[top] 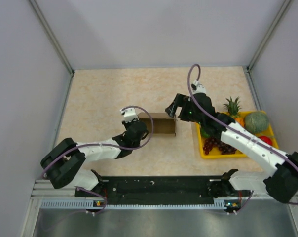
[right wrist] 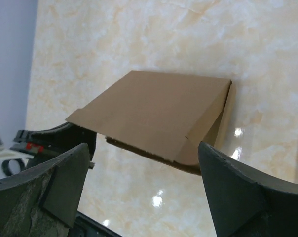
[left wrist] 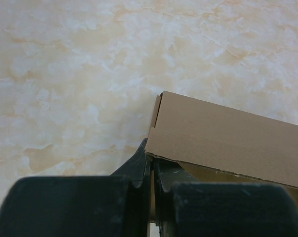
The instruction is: Fold the paper box
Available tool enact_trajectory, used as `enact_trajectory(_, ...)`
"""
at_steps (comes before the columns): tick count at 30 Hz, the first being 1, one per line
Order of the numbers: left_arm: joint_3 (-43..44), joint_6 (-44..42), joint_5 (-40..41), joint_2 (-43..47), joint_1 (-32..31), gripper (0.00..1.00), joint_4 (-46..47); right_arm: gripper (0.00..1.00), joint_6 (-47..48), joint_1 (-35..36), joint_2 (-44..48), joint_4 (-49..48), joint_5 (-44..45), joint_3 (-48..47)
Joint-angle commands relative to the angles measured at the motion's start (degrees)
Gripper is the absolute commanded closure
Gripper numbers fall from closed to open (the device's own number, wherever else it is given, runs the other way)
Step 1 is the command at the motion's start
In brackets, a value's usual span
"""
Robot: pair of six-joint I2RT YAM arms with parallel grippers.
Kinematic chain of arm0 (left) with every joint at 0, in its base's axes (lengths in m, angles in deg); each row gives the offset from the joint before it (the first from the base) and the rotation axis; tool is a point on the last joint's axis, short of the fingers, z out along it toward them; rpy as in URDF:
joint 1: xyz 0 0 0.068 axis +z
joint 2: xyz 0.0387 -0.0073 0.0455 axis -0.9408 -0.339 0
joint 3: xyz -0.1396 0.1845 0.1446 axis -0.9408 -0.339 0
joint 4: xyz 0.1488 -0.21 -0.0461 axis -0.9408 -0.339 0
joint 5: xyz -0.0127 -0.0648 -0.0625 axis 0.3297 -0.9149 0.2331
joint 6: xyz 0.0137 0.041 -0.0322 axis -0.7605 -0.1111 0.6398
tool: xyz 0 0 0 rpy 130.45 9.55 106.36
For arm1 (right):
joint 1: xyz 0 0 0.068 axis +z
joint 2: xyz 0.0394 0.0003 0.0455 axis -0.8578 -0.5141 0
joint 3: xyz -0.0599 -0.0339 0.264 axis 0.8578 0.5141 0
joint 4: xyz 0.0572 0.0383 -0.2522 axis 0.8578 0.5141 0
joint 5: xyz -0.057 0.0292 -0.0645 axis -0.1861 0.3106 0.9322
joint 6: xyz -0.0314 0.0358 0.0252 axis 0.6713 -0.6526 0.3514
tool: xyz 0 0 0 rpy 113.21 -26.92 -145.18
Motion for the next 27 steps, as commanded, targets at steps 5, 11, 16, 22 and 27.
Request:
enact_trajectory(5, 3.25, 3.11, 5.94, -3.45, -1.91, 1.00, -11.18, 0.11, 6.22, 3.99, -15.04, 4.82, 4.77, -8.16)
enact_trajectory(11, 3.87, 2.59, 2.87, -3.98, -2.79, 1.00, -12.33, 0.12, 5.69, 8.30, -14.97, 1.48, 11.54, -2.98)
enact_trajectory(16, 0.19, 1.18, -3.45, 0.49, -3.14, 0.95, -9.97, 0.12, 4.90, 8.48, -14.70, -4.49, 12.34, 3.87)
enact_trajectory(22, -2.62, 3.02, -12.86, 7.95, -3.06, 0.46, -16.10, 0.12, 4.99, 8.48, -15.67, -9.68, 11.46, 7.48)
enact_trajectory(27, -6.58, 2.50, -21.64, 20.26, -2.97, 0.35, -27.15, 0.12, 6.39, 8.48, -17.16, -10.48, 11.37, 7.05)
